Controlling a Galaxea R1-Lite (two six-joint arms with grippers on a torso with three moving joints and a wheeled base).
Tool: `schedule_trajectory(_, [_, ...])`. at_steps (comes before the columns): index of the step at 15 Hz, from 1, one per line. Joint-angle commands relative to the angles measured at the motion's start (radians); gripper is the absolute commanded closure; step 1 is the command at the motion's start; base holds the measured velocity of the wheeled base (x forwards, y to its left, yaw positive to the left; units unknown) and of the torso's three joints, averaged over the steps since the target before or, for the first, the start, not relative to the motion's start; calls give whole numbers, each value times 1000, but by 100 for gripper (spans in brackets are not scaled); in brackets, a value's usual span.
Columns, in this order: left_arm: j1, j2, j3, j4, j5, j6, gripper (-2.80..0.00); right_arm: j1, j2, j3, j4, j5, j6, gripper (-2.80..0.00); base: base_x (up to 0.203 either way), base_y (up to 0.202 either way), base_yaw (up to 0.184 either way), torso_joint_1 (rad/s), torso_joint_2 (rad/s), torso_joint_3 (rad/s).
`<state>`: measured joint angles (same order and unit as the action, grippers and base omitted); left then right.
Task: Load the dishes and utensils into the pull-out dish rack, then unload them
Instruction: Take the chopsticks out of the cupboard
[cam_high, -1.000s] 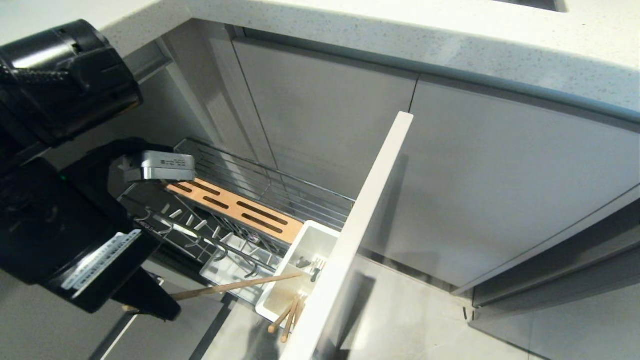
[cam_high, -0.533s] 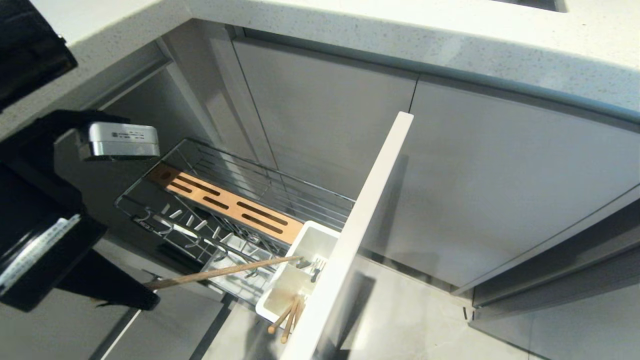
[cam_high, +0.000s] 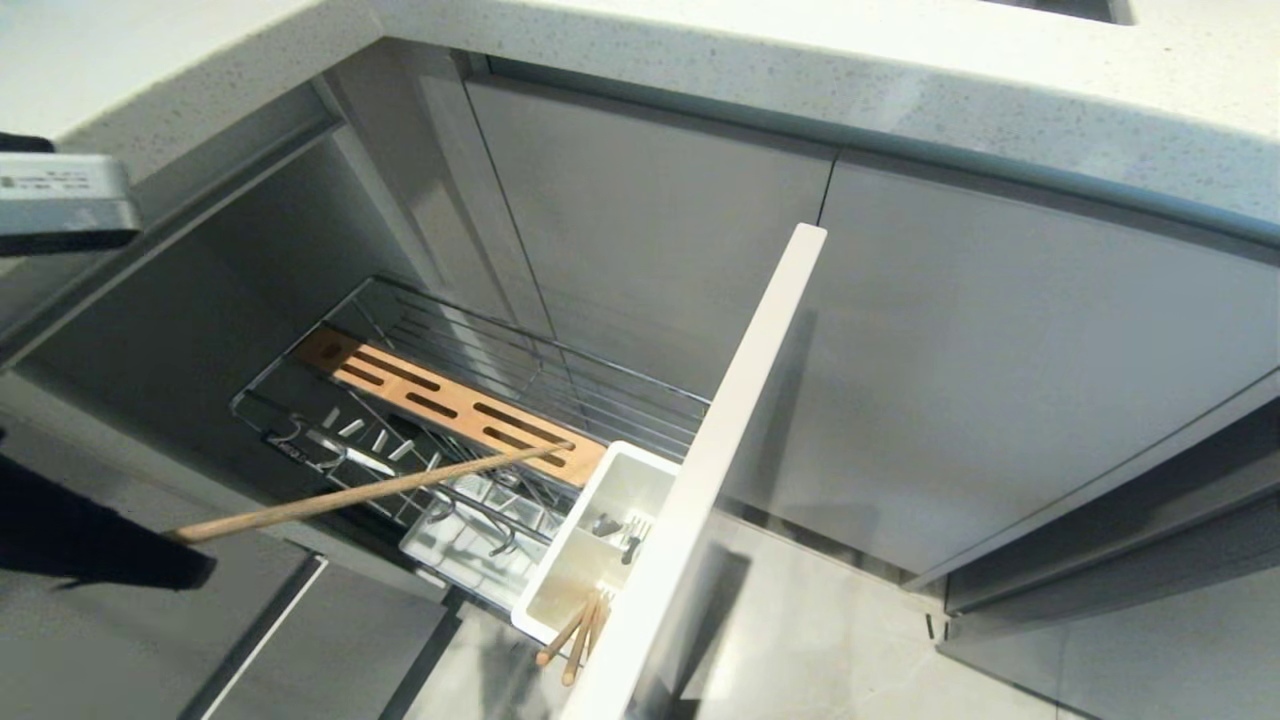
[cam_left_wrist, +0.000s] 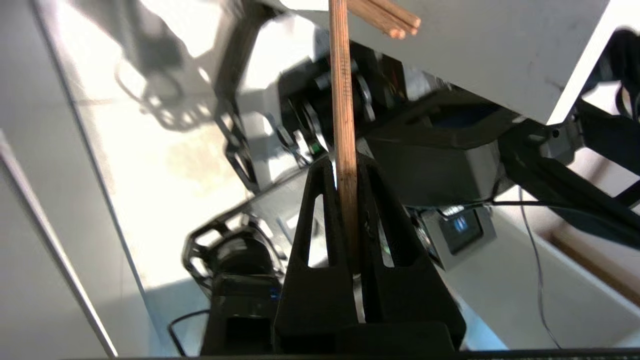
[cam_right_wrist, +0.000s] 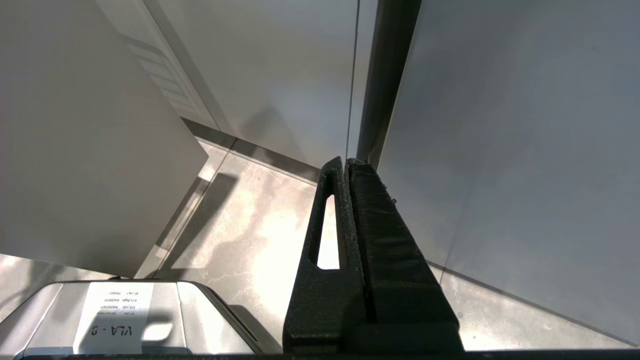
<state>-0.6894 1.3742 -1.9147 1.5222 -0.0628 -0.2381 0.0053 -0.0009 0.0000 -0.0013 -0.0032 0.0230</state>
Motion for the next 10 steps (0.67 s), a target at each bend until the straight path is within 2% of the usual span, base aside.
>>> schedule_trajectory(1, [12,-96,-3,8,31,9,0,1,1,2,0,0,0,0,0,0,0,0,0,0])
schedule_trajectory(4, [99,-222,-3,8,61,112,0,1,1,2,0,0,0,0,0,0,0,0,0,0])
schedule_trajectory(6, [205,-285,-3,8,59,166,0,1,1,2,0,0,0,0,0,0,0,0,0,0])
schedule_trajectory(10, [418,-393,-3,-92,32,191,0,1,1,2,0,0,0,0,0,0,0,0,0,0])
